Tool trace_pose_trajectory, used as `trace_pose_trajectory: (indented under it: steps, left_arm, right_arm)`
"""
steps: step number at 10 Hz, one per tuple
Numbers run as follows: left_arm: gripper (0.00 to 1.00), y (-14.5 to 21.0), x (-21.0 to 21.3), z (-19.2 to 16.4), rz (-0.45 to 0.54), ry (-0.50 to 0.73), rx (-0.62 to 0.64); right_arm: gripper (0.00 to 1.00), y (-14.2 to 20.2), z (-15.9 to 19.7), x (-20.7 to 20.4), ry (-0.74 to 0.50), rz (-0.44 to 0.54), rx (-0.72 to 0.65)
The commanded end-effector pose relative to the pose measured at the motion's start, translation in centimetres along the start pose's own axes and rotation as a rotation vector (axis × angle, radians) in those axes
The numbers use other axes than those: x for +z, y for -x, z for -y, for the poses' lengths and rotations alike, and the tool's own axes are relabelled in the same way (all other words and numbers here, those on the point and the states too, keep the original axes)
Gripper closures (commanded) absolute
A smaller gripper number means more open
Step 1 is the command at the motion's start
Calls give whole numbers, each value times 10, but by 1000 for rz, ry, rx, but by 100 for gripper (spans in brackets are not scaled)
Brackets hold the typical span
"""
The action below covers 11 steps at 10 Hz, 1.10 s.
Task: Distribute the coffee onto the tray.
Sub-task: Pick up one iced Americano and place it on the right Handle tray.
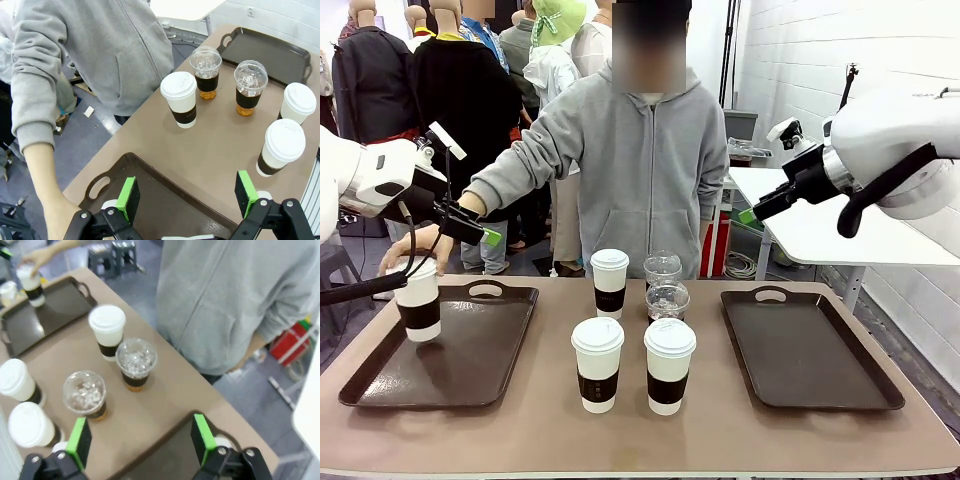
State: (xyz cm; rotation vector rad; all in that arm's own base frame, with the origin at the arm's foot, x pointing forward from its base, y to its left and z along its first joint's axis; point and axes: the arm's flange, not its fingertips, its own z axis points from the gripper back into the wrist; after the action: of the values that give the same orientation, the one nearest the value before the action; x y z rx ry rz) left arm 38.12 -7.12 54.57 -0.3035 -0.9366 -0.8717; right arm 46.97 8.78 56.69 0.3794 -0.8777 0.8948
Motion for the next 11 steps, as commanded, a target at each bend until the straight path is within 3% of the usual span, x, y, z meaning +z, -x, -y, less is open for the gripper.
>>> trace_pose_trajectory:
  steps: [1,3,5,6,11]
  left_arm:
    - [0,1,-1,-1,1,2,6]
    - [0,1,-1,-1,1,2,6]
    - [0,1,-1,-1,1,2,6]
    - [0,1,-1,-1,1,2,6]
    - [0,1,-1,-1,1,2,6]
  right_arm:
    - [0,17,20,-11,-84,64,31]
    - [0,25,29,-19,-137,89,30]
    - [0,20,25,-19,18,13,-26]
    - [0,28,20,-11,-111,94,10]
    - [0,26,18,-12,-97,61,1]
